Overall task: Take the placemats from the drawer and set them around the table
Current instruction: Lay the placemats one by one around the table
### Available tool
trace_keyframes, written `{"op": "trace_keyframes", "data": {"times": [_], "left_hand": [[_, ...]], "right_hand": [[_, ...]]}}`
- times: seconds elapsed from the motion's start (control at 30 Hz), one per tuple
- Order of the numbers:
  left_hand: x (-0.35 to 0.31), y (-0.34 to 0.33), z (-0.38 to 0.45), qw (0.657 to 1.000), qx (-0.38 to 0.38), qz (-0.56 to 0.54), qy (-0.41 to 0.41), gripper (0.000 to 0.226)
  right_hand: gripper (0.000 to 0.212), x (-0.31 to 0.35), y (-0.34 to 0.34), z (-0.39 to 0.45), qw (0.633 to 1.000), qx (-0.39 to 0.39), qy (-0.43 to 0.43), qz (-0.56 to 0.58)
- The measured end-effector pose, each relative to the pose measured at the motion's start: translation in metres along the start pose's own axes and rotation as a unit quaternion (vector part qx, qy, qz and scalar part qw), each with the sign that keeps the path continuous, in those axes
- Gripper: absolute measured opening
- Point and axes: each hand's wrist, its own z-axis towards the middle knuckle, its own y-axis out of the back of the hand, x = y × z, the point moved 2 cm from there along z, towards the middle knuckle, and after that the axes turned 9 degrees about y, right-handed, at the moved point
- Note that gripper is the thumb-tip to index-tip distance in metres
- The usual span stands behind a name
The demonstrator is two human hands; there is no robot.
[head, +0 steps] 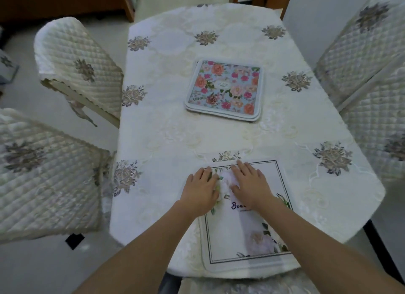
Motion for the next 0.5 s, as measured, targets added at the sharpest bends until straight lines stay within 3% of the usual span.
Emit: {"op": "trace_keyframes", "data": {"times": [0.17, 0.5], "left_hand": [[-0.003, 0.003, 0.001, 1.0, 0.013, 0.0, 0.014, 0.054], [-0.003, -0.003, -0.025, 0.999, 0.016, -0.005, 0.045, 0.055]], "right_hand": [[0.066, -0.014, -0.003, -0.002, 1.0, -0.005, 0.021, -0.006], [0.064, -0.072, 0.005, -0.043, 0.998, -0.017, -0.052, -0.01]]}}
